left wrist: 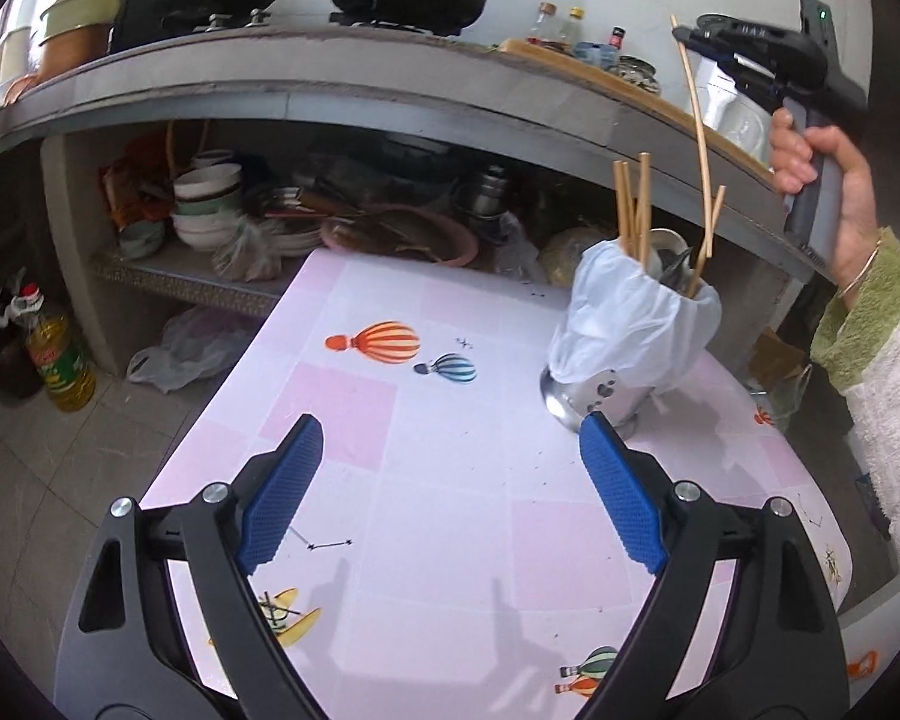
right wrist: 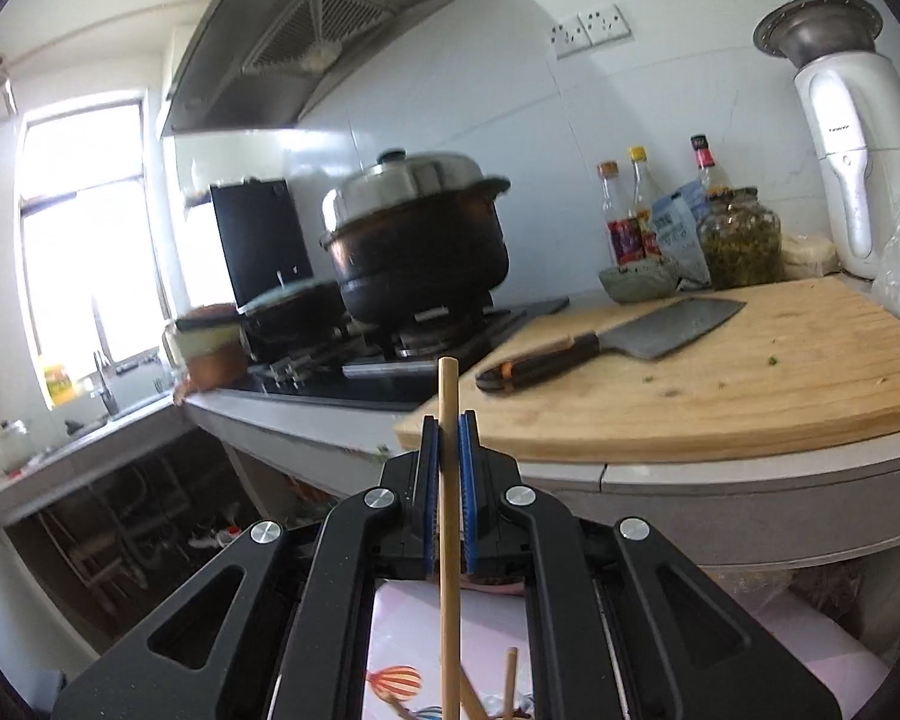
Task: Organize utensils
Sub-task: 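Lower the chopstick into the holder and open the right tool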
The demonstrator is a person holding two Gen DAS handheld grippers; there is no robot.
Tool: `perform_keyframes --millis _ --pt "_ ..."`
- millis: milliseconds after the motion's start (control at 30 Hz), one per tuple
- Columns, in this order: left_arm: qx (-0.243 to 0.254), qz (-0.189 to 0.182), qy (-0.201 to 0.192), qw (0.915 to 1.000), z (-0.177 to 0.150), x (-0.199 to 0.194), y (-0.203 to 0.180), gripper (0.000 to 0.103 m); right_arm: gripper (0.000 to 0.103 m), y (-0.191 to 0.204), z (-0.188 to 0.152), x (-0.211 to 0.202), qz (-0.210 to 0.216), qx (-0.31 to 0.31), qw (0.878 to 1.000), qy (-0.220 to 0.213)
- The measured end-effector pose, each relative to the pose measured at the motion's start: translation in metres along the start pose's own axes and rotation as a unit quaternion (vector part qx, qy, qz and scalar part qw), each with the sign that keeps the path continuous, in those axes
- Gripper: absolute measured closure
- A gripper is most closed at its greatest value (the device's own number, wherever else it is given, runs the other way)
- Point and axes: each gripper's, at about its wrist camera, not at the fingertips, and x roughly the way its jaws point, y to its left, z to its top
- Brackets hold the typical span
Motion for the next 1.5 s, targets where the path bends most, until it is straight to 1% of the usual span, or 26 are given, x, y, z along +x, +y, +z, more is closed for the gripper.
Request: perform_keyframes --millis 233,500,667,900,1100,1167,1333,1500 --pt "-0.002 -0.002 -0.003 1.0 -0.001 0.0 0.002 0.019 0.096 -0.016 -0.025 0.021 -0.009 -0.008 1.0 0.022" --pt "0.003 -0.006 -0.007 1.0 -0.001 -0.002 -0.003 0.019 0.096 -0.016 -0.051 0.026 -0.009 -0.038 0.998 0.044" --pt "0.0 -0.008 -0.01 0.9999 -0.001 -0.004 -0.002 0.019 0.096 -0.015 -0.066 0.015 -0.002 -0.046 0.997 0.056" --pt "0.0 -0.016 -0.01 0.9998 -0.003 -0.005 -0.005 0.019 0.096 -0.013 -0.09 -0.017 -0.013 -0.056 0.996 0.069" --pt "0.003 -0.024 -0.013 0.9996 -0.003 -0.008 -0.009 0.019 0.096 -0.02 -0.112 -0.048 -0.035 -0.038 0.996 0.079" --pt "0.003 -0.029 -0.013 0.9995 -0.003 -0.009 -0.011 0.019 0.096 -0.027 -0.119 -0.056 -0.043 -0.022 0.995 0.086" --pt "0.007 -0.034 -0.013 0.9993 -0.004 -0.013 -0.019 0.019 0.096 -0.044 -0.132 -0.062 -0.059 0.02 0.992 0.106" --pt "0.003 -0.032 -0.004 0.9995 -0.005 -0.016 -0.023 0.019 0.096 -0.058 -0.136 -0.067 -0.067 0.063 0.99 0.11"
